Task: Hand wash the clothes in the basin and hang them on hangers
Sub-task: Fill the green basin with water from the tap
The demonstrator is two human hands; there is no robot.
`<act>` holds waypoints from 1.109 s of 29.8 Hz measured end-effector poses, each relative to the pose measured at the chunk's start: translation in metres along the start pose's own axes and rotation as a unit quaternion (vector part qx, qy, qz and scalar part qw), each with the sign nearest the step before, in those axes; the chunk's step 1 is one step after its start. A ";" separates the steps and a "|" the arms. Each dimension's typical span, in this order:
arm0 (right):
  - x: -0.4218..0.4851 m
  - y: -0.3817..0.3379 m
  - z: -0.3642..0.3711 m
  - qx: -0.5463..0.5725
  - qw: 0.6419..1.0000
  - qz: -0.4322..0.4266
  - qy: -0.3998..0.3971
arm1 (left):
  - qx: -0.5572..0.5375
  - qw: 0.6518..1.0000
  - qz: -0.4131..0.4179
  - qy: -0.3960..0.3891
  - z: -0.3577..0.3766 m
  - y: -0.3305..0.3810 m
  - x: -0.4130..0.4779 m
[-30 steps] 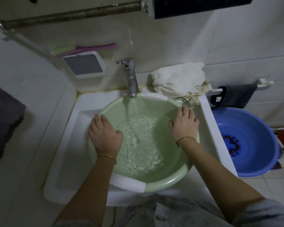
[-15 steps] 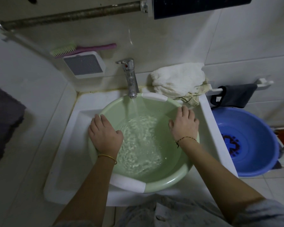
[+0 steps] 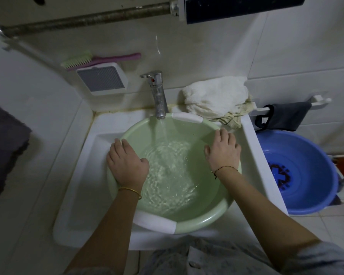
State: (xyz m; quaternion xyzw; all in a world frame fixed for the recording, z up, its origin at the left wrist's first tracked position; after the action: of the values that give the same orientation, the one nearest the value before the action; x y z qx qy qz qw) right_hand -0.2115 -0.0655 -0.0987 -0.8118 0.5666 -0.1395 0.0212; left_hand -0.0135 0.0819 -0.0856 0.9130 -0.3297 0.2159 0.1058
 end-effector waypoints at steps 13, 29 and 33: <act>0.000 0.000 0.000 -0.002 1.000 -0.001 -0.003 | -0.006 1.000 0.000 0.007 -0.002 0.001 0.000; 0.000 0.000 0.000 0.001 1.000 0.000 -0.003 | -0.009 1.000 -0.004 0.001 -0.002 0.001 0.000; 0.000 0.000 0.000 0.000 1.000 0.001 -0.004 | -0.010 1.000 -0.004 0.002 -0.002 0.000 0.000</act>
State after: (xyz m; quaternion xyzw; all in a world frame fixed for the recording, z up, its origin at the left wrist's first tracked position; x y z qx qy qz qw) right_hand -0.2113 -0.0657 -0.0985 -0.8121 0.5670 -0.1359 0.0233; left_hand -0.0144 0.0822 -0.0842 0.9126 -0.3282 0.2138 0.1167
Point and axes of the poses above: each hand's wrist, its own x-axis towards the middle knuckle, its own z-axis out of the palm, y = z × x, the point moved 2 cm from there along x, towards the middle knuckle, and after that the axes turned 13 degrees about y, right-handed, at the moved point
